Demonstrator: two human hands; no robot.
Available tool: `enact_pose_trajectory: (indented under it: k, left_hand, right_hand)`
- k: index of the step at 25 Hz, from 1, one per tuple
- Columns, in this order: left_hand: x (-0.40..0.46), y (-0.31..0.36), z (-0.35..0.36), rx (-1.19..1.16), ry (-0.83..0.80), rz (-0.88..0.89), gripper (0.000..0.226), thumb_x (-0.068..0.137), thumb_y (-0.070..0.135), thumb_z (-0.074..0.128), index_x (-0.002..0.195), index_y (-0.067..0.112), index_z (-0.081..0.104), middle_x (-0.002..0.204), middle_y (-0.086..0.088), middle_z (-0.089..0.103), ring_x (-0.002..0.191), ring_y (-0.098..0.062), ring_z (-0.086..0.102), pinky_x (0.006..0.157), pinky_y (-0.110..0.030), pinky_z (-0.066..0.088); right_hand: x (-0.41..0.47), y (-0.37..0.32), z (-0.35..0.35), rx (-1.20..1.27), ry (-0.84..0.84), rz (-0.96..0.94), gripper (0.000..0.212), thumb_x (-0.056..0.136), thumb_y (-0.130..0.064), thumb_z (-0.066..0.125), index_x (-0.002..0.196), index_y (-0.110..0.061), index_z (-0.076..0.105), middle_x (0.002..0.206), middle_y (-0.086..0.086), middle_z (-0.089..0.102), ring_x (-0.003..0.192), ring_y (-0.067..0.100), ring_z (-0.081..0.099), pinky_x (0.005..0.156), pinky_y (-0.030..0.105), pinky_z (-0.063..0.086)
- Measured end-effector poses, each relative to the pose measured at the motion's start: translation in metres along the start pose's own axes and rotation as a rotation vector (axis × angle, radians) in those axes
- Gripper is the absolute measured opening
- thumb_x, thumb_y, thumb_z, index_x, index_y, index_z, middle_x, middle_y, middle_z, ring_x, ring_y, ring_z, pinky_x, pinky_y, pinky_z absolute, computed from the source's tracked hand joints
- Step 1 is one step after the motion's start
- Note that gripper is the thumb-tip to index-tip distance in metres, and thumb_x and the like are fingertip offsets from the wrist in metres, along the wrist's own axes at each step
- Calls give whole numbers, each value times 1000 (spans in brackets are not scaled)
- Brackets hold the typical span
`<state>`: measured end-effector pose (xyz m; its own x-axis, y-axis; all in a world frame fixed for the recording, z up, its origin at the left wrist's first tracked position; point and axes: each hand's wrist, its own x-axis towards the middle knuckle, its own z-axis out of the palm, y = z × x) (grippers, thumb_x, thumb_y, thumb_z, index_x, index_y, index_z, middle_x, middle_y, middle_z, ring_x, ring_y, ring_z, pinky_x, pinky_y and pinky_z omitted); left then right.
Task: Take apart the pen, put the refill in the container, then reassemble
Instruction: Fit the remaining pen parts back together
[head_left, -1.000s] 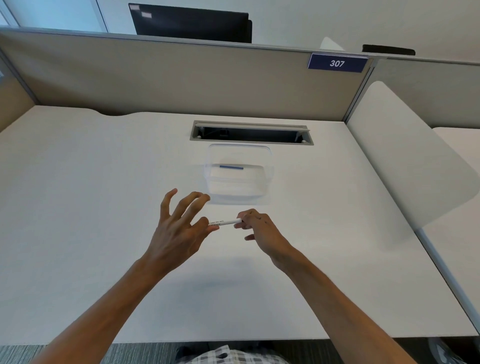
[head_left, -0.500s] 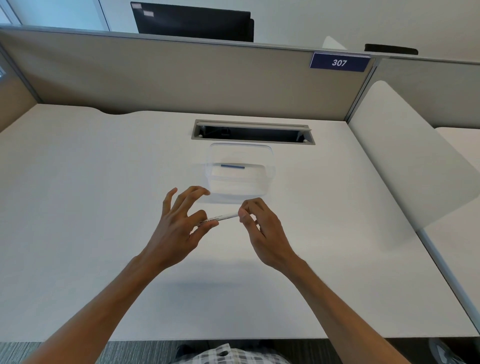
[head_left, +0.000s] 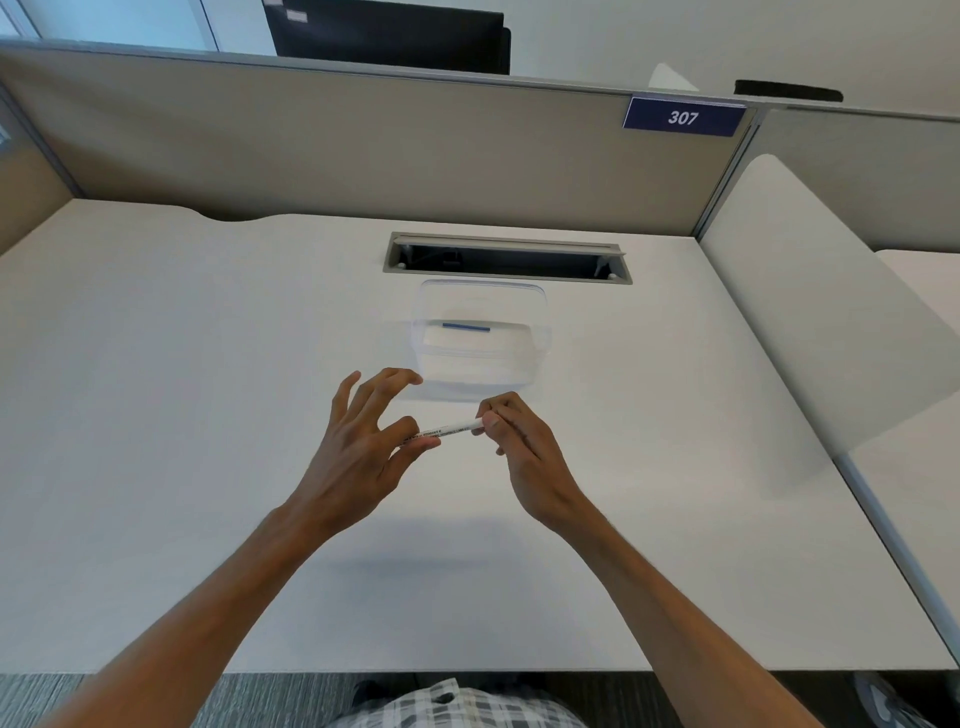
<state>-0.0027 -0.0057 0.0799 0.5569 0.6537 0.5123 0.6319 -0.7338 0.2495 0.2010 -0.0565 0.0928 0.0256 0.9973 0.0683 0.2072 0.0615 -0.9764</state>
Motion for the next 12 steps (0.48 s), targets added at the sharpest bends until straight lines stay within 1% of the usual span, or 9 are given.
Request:
enact_pose_trajectory:
  k: [1, 2, 4, 5, 6, 8, 9, 12]
  left_hand:
    - [0, 1, 1, -13, 5, -20, 35, 98, 36, 50, 78, 11, 63, 137, -14, 50, 130, -30, 45, 112, -54, 26]
    - [0, 2, 2, -37, 5, -48, 35, 98, 37, 49, 78, 11, 63, 137, -13, 49, 129, -30, 46, 111, -52, 27]
    - [0, 4, 5, -89, -5, -102, 36, 99, 38, 47, 79, 12, 62, 139, -9, 47, 128, -28, 45, 111, -49, 27]
    - [-1, 5, 6, -104, -13, -120, 36, 99, 38, 47, 79, 12, 61, 140, -8, 46, 129, -27, 45, 111, -48, 26]
    - [-1, 5, 8, -112, -20, -129, 36, 99, 39, 46, 79, 13, 61, 140, -7, 46, 129, -26, 44, 111, -48, 26]
    - [-2, 6, 11, -122, -30, -133, 35, 99, 38, 46, 79, 13, 60, 140, -7, 46, 128, -25, 44, 111, -49, 27]
    - [-2, 7, 11, -126, -32, -131, 35, 99, 38, 46, 79, 13, 60, 140, -7, 46, 128, -24, 44, 110, -49, 28]
    - [-2, 8, 11, -158, -48, -147, 35, 99, 38, 43, 82, 12, 59, 139, -7, 46, 128, -21, 40, 107, -43, 31]
  right_hand:
    - [0, 0, 1, 21, 23, 28, 29, 95, -30, 44, 87, -7, 59, 93, 6, 60, 81, 3, 54, 72, 14, 40]
    - [0, -1, 3, 38, 55, 59, 30, 93, -36, 47, 89, -10, 60, 93, 6, 64, 82, 2, 58, 71, 15, 41]
    - [-1, 0, 7, 76, 102, 105, 28, 90, -43, 56, 93, -16, 62, 96, 0, 70, 89, 4, 65, 74, 21, 45]
    - [-2, 0, 8, 106, 108, 106, 24, 90, -41, 61, 96, -17, 64, 99, -1, 71, 91, 7, 67, 75, 25, 47]
    - [-2, 1, 10, 139, 105, 95, 19, 91, -34, 65, 98, -17, 66, 101, 1, 72, 90, 9, 68, 75, 28, 47]
    - [-3, 3, 12, 180, 98, 63, 10, 94, -20, 66, 99, -13, 70, 100, 5, 74, 86, 10, 66, 71, 30, 46]
    - [-3, 4, 13, 190, 100, 50, 10, 95, -16, 65, 100, -11, 72, 100, 6, 75, 86, 11, 65, 70, 30, 44]
    - [-4, 4, 14, 219, 113, 35, 12, 97, -11, 61, 99, -6, 72, 94, 5, 77, 88, 13, 68, 70, 19, 47]
